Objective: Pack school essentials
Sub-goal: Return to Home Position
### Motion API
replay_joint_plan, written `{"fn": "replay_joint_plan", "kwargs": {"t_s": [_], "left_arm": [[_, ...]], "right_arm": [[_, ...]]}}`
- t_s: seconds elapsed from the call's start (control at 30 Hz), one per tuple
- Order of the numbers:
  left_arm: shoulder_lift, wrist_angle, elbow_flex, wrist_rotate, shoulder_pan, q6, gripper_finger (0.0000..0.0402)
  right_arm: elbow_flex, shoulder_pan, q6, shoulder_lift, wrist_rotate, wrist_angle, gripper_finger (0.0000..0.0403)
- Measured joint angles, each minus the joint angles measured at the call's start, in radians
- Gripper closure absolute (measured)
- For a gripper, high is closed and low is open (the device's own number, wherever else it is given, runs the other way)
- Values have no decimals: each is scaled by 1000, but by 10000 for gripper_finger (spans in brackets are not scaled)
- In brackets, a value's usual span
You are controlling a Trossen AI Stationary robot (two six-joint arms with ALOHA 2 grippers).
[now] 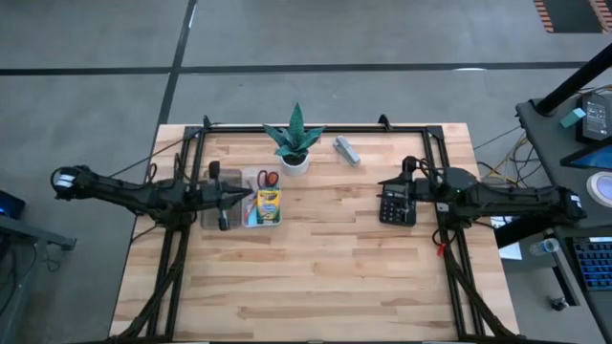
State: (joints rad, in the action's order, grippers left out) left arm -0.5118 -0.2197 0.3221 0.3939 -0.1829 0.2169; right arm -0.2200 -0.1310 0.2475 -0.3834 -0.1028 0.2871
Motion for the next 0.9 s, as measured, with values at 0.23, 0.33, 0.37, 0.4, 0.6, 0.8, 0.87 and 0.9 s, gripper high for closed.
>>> {"fn": "replay_joint_plan", "kwargs": {"t_s": [0.23, 0.33, 0.37, 0.4, 0.6, 0.8, 0.87, 0.9], "left_arm": [[94, -126, -155, 16, 0, 5, 401], [120, -183, -202, 30, 0, 10, 401], [132, -199, -216, 30, 0, 14, 401], [144, -208, -226, 30, 0, 22, 401], [194, -277, -308, 30, 0, 37, 401], [215, -283, -314, -5, 0, 62, 402], [215, -288, -314, -15, 0, 81, 402], [214, -289, -314, -15, 0, 88, 402]], "right_arm": [[33, 0, 27, 126, 0, -17, 269], [32, 0, 39, 180, 1, -73, 273], [35, 0, 42, 194, 1, -75, 274], [42, 0, 52, 207, 1, -71, 275], [89, 0, 86, 301, 2, -74, 286], [182, 0, 86, 382, -1, -33, 296], [207, 0, 80, 382, -1, -20, 300], [207, 0, 84, 376, -1, -30, 301]]}}
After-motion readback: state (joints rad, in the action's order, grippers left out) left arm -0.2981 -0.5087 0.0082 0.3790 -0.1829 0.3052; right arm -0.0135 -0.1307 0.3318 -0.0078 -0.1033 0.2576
